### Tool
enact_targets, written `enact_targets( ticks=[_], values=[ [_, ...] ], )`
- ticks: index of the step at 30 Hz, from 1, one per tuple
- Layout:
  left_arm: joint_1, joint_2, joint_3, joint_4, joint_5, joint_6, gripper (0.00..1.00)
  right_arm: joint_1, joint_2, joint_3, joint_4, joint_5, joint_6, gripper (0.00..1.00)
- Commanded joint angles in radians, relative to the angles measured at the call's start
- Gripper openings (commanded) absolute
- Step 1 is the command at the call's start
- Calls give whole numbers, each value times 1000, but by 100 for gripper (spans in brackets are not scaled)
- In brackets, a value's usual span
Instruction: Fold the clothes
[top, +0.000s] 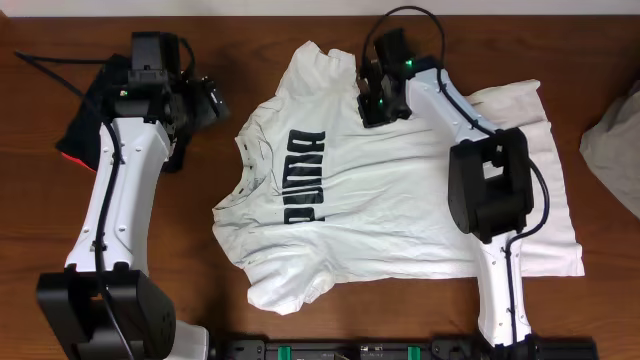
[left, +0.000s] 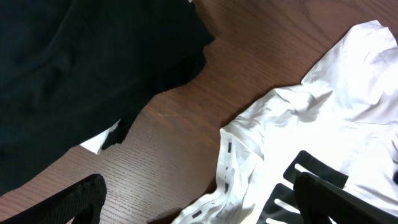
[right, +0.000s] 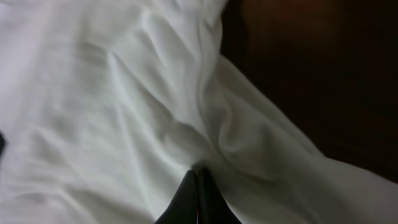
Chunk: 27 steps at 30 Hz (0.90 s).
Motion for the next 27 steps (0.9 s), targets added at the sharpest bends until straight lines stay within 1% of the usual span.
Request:
enact_targets(
  ticks=[1,4,11,18,25,27],
  values=[
    [3,6,2,-3,-12,5,98,5,4,-28,43,24,24,1],
    [3,6,2,-3,-12,5,98,5,4,-30,85,62,24,1],
    [3,6,2,-3,-12,5,98,0,4,-30,181,77,24,1],
    [3,6,2,-3,-12,5,98,-2,4,-30,283,159,23,1],
    [3,6,2,-3,-12,5,98,-4,5,-30,389,266,-5,1],
    [3,6,2,-3,-12,5,98,-12,-2,-25,426,262,-32,1]
  ],
)
